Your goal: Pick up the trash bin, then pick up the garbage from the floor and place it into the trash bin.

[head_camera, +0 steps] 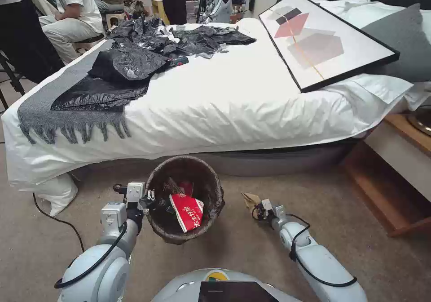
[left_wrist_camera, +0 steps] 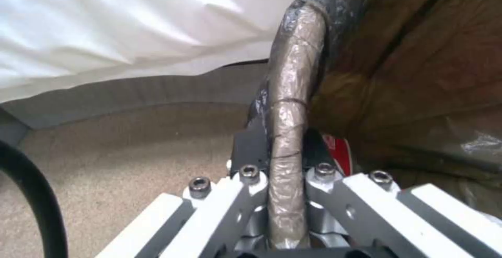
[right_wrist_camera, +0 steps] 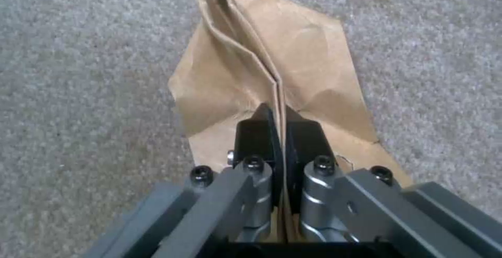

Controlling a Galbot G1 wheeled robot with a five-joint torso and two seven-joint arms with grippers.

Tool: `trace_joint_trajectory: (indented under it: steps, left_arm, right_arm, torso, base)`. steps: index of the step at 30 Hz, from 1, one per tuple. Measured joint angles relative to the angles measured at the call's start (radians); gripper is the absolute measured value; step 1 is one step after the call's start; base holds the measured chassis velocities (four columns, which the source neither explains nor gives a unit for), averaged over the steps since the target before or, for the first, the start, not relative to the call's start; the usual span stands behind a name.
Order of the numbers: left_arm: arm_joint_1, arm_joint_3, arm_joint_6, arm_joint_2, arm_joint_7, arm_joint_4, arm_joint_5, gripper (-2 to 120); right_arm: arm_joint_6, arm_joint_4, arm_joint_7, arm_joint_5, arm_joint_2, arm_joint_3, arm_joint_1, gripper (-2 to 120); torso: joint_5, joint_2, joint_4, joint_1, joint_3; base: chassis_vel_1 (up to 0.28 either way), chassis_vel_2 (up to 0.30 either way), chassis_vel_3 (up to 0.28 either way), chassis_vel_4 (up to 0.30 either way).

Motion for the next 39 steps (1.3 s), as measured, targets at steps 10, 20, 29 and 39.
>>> trace_joint_trajectory:
  steps: [10, 20, 29, 39]
  left_arm:
    - [0.001, 0.001, -0.001, -0.001, 0.000, 0.000, 0.001, 2]
    - [0.008, -0.004, -0.001, 0.001, -0.001, 0.000, 0.001, 2]
    - [0.008, 0.002, 0.001, 0.001, -0.001, 0.000, 0.002, 2]
    - [0.006, 0.009, 0.002, 0.002, -0.001, 0.000, 0.003, 2]
  right_arm:
    - [0.020, 0.006, 0.010, -0.010, -0.005, 0.025, -0.012, 0]
    - [0.027, 0.324, 0.011, 0.014, -0.095, 0.179, -0.136, 0]
    - [-0.002, 0.700, -0.038, 0.131, -0.168, 0.357, -0.283, 0]
    - [-0.049, 0.943, -0.042, 0.204, -0.192, 0.399, -0.319, 0]
  torso:
    - [-0.0001, 0.000, -0.0003, 0.000, 0.000]
    - [0.0000, 0.000, -0.0005, 0.000, 0.000]
    - [-0.0004, 0.000, -0.0002, 0.000, 0.000]
    - [-0.0002, 0.000, -0.0002, 0.000, 0.000]
  base:
    - [0.000, 0.000, 0.000, 0.000]
    - [0.000, 0.000, 0.000, 0.000]
    - [0.000, 0.000, 0.000, 0.000]
    - [0.000, 0.000, 0.000, 0.000]
